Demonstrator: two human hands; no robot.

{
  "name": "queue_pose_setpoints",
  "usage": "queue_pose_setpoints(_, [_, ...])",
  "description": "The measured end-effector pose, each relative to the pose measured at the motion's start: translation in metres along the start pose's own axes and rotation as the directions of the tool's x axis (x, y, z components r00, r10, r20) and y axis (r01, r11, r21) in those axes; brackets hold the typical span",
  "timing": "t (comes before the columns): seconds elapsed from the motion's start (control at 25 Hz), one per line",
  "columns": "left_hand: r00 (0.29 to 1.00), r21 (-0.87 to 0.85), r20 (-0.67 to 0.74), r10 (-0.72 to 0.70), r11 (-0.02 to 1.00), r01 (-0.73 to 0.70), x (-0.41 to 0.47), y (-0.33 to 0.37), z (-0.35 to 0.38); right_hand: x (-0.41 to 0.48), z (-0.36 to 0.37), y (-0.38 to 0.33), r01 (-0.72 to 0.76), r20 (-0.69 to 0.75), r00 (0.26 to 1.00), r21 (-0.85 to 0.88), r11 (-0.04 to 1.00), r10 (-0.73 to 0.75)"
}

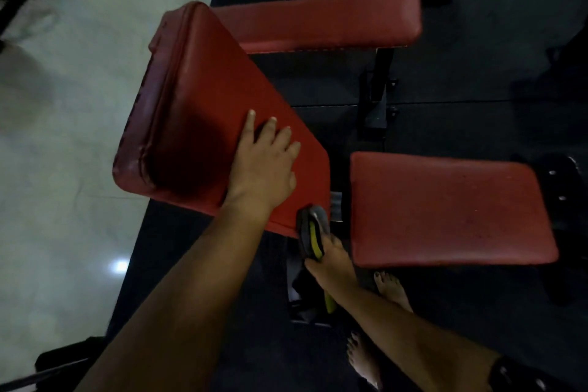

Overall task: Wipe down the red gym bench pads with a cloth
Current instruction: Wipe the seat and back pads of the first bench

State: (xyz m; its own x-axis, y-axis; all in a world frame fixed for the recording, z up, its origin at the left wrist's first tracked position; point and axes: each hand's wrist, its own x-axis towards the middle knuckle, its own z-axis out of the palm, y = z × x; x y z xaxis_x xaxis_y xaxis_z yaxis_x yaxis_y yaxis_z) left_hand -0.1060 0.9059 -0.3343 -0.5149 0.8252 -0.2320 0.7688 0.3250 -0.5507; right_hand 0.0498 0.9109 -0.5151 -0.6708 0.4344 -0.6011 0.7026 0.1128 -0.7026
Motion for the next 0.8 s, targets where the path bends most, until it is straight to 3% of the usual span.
queue_pose_setpoints(0.08, [0.997, 0.052, 0.059, -0.046, 0.998, 0.043, 0.005, 0.016, 0.011, 0.017, -0.013, 0.009, -0.079, 0.001, 0.997, -0.08, 0.994, 0.079])
queue_pose_setpoints(0.2, [0.995, 0.244, 0.087, -0.048, 0.97, 0.025, 0.006, 0.022, 0.025, 0.031, -0.025, 0.011, -0.068, -0.037, 0.997, 0.025, 0.997, 0.069])
queue_pose_setpoints(0.32, [0.995, 0.271, 0.093, -0.042, 0.963, 0.016, 0.007, 0.022, 0.027, 0.023, -0.011, 0.014, -0.03, 0.023, 0.999, 0.038, 0.999, 0.029])
queue_pose_setpoints(0.48, [0.994, 0.288, 0.102, -0.045, 0.958, 0.014, 0.008, 0.024, 0.03, 0.052, -0.03, 0.009, -0.057, -0.011, 0.998, 0.094, 0.994, 0.059])
queue_pose_setpoints(0.68, [0.996, 0.247, 0.077, -0.036, 0.969, 0.016, 0.009, 0.026, 0.032, 0.143, -0.102, -0.056, 0.128, -0.09, 0.986, -0.147, 0.981, -0.142])
queue_pose_setpoints(0.8, [0.997, 0.261, 0.053, -0.047, 0.965, 0.031, 0.008, 0.027, 0.035, 0.18, -0.118, -0.083, 0.115, -0.081, 0.988, -0.17, 0.979, -0.131])
